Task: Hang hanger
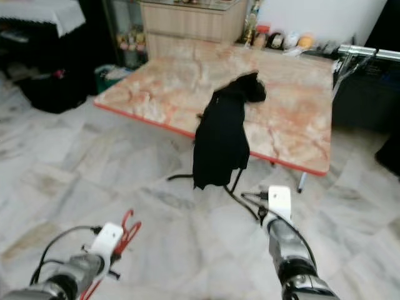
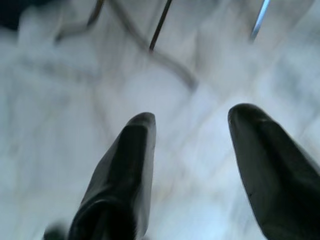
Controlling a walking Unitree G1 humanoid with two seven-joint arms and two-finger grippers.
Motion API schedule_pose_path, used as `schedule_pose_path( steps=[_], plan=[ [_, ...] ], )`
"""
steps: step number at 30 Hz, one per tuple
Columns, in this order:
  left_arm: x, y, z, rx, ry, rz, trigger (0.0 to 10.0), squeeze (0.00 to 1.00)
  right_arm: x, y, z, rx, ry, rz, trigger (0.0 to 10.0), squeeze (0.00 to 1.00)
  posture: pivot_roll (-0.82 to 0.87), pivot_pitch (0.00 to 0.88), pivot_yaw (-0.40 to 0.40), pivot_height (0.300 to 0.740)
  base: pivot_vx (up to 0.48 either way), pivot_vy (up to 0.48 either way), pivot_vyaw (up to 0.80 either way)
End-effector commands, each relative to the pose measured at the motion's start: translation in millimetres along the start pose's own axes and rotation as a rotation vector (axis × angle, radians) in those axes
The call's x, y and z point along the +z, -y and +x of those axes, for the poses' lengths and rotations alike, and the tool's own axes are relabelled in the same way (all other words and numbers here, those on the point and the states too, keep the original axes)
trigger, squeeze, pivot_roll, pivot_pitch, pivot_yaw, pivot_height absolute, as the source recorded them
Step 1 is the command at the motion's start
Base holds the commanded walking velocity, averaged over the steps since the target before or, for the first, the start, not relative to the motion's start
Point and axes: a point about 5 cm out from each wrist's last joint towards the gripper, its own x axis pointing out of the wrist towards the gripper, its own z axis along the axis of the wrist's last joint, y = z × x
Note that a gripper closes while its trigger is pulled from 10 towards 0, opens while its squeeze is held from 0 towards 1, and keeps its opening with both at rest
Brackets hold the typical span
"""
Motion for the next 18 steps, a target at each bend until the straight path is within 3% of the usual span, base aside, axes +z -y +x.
schedule_pose_path(
  steps=[1, 3, 4, 6, 9, 14, 18],
  plan=[
    [1.0, -3.6, -0.3, 0.036, 0.004, -0.046, 10.0, 0.0, -9.5, -3.5, 0.1, 0.015, -0.049, -0.07, 10.0, 0.0, -0.08, 0.0, -0.038, 0.74, 0.0, 0.0, 0.0],
    [-2.7, -2.5, -0.2, 0.046, -0.002, -0.076, 10.0, 0.0, -25.2, -0.6, -1.2, 0.008, -0.1, -0.151, 10.0, 0.0, -0.07, 0.0, -0.047, 0.74, 0.0, 0.0, 0.0],
    [-7.9, -1.2, -0.1, 0.061, -0.014, -0.101, 10.0, 0.0, -44.0, 2.0, -3.7, 0.019, -0.155, -0.13, 10.0, 0.0, -0.03, 0.0, -0.07, 0.74, 0.0, 0.0, 0.0],
    [-10.6, -0.5, -0.2, 0.068, -0.02, -0.115, 10.0, 0.0, -51.8, 2.9, -5.0, 0.023, -0.173, -0.124, 10.0, 0.0, -0.02, 0.0, -0.075, 0.74, 0.0, 0.0, 0.0],
    [-22.0, 2.4, -0.5, 0.062, -0.061, -0.171, 10.0, 0.0, -92.0, 4.9, -14.5, 0.056, -0.302, -0.211, 10.0, 0.0, -0.04, 0.0, -0.069, 0.74, 0.0, 0.0, 0.0],
    [-39.0, 8.9, -1.6, 0.018, -0.103, -0.128, 10.0, 0.0, -99.1, -1.8, -16.6, 0.112, -0.285, -0.207, 10.0, 0.0, -0.05, 0.0, -0.053, 0.74, 0.0, 0.0, 0.0],
    [-49.8, 13.4, -2.7, 0.014, -0.116, -0.163, 10.0, 0.0, -102.9, -2.0, -17.9, 0.118, -0.264, -0.167, 10.0, 0.0, -0.04, 0.0, -0.049, 0.74, 0.0, 0.0, 0.0]
  ],
)
